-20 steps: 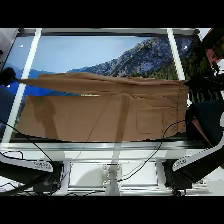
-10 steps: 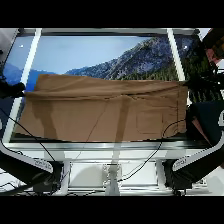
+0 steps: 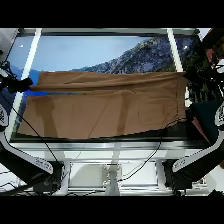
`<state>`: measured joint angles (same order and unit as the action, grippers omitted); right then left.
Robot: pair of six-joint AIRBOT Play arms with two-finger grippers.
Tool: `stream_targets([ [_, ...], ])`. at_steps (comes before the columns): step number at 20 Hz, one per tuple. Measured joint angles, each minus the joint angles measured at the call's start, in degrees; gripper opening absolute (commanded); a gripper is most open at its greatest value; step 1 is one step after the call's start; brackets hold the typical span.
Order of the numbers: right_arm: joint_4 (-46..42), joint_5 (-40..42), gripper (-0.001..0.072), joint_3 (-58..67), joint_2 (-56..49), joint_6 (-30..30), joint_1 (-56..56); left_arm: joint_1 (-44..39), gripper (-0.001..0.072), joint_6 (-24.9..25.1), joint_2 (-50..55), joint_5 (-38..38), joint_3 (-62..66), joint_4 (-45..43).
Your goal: Fold the clothes and pants, and hang the long-sleeved shirts on hangers.
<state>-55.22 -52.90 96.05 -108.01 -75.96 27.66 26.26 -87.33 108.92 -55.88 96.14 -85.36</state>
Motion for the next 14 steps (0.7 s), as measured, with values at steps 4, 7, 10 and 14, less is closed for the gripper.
stream_targets([
  [4, -0.17, 6.43, 0.0029, 0.0, 0.0, -0.07, -1.9, -0.35, 0.0028, -2.69, 0.59, 2.54, 0.02, -0.13],
  [7, -1.01, 8.79, 0.0678, 0.02, 0.0, -0.11, -2.51, -0.57, 0.0683, -3.41, 1.36, 3.41, 0.02, -0.28],
  [10, -1.75, 8.2, 0.0689, 0.02, 0.09, -0.13, -2.73, -0.76, 0.07, -3.76, 1.42, 3.08, 0.0, 0.0],
  [14, -2.14, 6.6, 0.0688, 0.07, 1.44, -0.11, -2.84, -0.7, 0.0694, -3.61, -0.94, 2.56, 0.0, 0.2],
])
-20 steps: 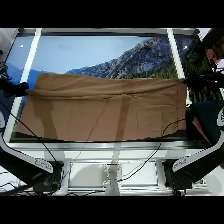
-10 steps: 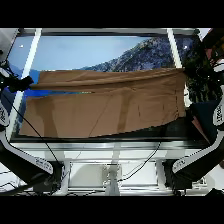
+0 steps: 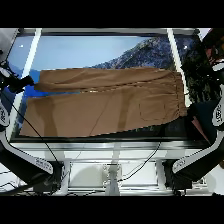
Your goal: Fold the clothes and pants, and hang the long-sleeved shirts on hangers.
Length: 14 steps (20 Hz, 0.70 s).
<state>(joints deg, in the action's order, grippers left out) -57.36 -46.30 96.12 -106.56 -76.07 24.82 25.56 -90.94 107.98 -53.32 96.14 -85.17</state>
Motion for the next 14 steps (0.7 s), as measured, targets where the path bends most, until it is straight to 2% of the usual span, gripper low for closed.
stream_targets([
  [2, -0.81, -1.36, 0.0685, 0.02, 1.79, 0.0, 0.35, 0.13, 0.0693, 0.07, -2.32, -0.48, 0.02, -0.04],
  [3, -1.46, -2.73, 0.0628, 0.02, 3.1, 0.0, 0.74, 0.28, 0.0678, 0.17, -3.76, -1.44, 0.0, -0.81],
  [4, -2.29, -4.2, 0.0519, 0.02, 4.48, 0.0, 1.31, 0.52, 0.0395, 0.24, -5.33, -2.67, 0.0, -2.01],
  [5, -3.1, -6.08, 0.039, 0.04, 6.08, 0.0, 2.1, 0.85, 0.0046, 0.33, -7.1, -4.44, 0.02, -3.34],
  [7, -5.05, -11.65, 0.0133, 0.04, 9.66, 0.0, 4.28, 1.75, 0.0027, 2.99, -10.25, -8.5, 0.0, -5.05],
  [8, -5.88, -14.88, 0.0036, 0.04, 11.67, 0.0, 5.6, 2.27, 0.0027, 5.27, -12.07, -10.36, 0.0, -5.4],
  [11, -7.72, -26.16, 0.003, -0.15, 16.94, 0.0, 9.6, 3.89, 0.0026, 9.35, -16.96, -13.81, 0.0, -4.44],
  [14, -9.25, -35.89, 0.0029, -3.48, 23.08, 1.18, 12.94, 6.49, 0.0024, 13.64, -21.77, -15.3, -1.27, 3.3],
])
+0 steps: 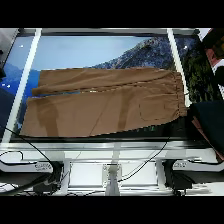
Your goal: Fold the clothes and pants, and hang the long-sleeved shirts on hangers.
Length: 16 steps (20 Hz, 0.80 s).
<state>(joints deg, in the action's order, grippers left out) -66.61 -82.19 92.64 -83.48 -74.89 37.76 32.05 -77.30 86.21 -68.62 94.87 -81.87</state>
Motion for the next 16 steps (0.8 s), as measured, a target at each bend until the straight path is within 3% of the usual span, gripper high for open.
stream_targets([
  [6, -1.01, -1.99, 0.0031, -25.0, 22.05, 1.55, 6.86, 3.17, 0.0027, 6.99, -13.75, 3.5, -21.22, 5.84],
  [7, -0.74, -1.09, 0.0088, -29.99, 26.1, 1.53, 7.37, 3.74, 0.0026, 7.5, -15.96, 4.66, -25.29, 5.64],
  [8, -0.81, 0.63, 0.0276, -35.65, 30.56, 1.14, 7.82, 4.31, 0.0029, 8.2, -17.99, 5.77, -29.18, 5.57],
  [9, -0.61, 2.58, 0.0389, -40.44, 34.07, 0.46, 8.07, 4.7, 0.0033, 8.57, -19.47, 6.45, -32.3, 5.57],
  [12, 0.5, 9.44, 0.0406, -53.42, 41.16, -5.22, 8.52, 5.38, 0.0039, 9.29, -21.81, 7.87, -37.62, 5.64],
  [14, 4.48, 14.64, 0.0495, -60.35, 42.62, -8.26, 8.66, 5.57, 0.004, 9.6, -22.53, 8.48, -39.21, 6.34],
  [15, 6.73, 17.18, 0.0543, -62.86, 42.51, -9.14, 8.7, 5.62, 0.0109, 9.66, -22.73, 8.63, -39.71, 6.67],
  [16, 9.46, 19.89, 0.0566, -64.96, 41.83, -9.88, 8.7, 5.66, 0.0411, 9.73, -22.91, 8.7, -40.09, 7.1],
])
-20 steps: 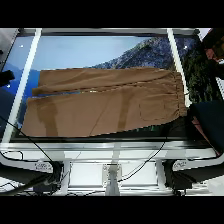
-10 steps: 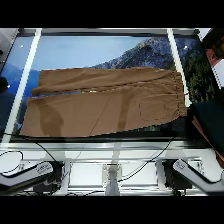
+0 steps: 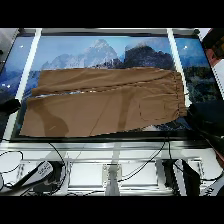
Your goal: Fold the clothes and pants, and hang the long-sleeved shirts on hangers.
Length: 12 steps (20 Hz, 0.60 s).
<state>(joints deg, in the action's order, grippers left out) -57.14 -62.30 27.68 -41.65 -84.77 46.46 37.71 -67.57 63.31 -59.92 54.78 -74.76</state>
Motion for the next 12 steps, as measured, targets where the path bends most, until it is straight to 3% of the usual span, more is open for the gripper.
stream_targets([
  [1, 1.97, 2.49, 0.0565, -1.42, -1.03, -0.5, 0.0, 0.02, 0.0662, 0.04, -0.07, 0.13, -0.26, 0.17],
  [2, 3.85, 5.09, 0.0565, -2.56, -2.56, -1.01, 0.0, 0.07, 0.0699, 0.04, -0.15, 0.15, -0.46, 0.31],
  [7, 12.17, 15.91, 0.0554, -4.76, -12.7, -1.7, -0.02, 0.07, 0.0699, -0.24, -0.31, 0.17, -0.92, 0.81],
  [12, 24.3, 21.59, 0.0554, -5.2, -20.92, 5.88, -0.04, 0.57, 0.0697, -2.78, 0.33, -0.57, -1.77, 0.87],
])
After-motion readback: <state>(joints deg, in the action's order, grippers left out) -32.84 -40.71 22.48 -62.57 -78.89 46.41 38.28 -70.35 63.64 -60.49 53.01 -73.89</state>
